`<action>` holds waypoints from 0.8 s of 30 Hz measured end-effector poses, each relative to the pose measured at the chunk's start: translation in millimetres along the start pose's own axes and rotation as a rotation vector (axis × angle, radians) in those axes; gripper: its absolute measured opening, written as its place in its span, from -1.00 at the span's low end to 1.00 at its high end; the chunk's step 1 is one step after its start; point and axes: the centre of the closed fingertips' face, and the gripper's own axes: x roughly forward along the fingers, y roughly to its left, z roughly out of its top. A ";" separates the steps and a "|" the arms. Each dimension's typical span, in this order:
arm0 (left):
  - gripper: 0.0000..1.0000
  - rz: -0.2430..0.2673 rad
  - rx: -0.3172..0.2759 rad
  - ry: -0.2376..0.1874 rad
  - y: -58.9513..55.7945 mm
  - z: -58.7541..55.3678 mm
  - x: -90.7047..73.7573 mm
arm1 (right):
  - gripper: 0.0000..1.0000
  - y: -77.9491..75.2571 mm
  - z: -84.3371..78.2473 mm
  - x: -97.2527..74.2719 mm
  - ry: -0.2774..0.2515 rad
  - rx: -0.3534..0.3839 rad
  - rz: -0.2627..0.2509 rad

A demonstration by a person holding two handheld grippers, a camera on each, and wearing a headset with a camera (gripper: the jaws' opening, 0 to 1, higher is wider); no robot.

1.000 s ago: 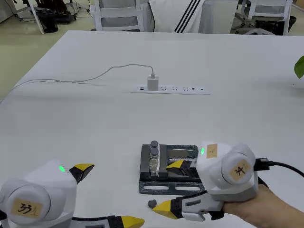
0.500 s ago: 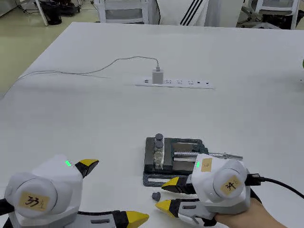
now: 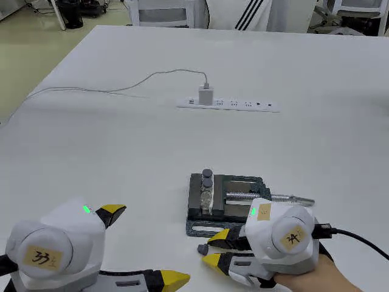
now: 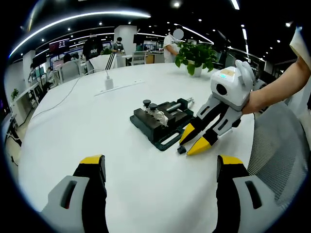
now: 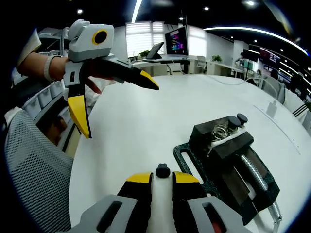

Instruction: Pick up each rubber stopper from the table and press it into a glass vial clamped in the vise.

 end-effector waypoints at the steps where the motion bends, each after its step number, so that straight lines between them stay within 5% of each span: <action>1: 0.88 0.000 0.000 0.001 -0.2 -0.2 0.0 | -0.79 -0.1 0.2 0.2 -0.001 0.002 0.000; 14: 0.87 -0.006 0.001 0.002 -4.0 -0.7 1.9 | -0.85 -1.9 3.8 -2.4 -0.014 -0.006 -0.002; 24: 0.71 -0.040 0.083 -0.005 -17.1 3.5 7.2 | -0.86 -5.8 11.5 -20.6 -0.016 0.058 0.018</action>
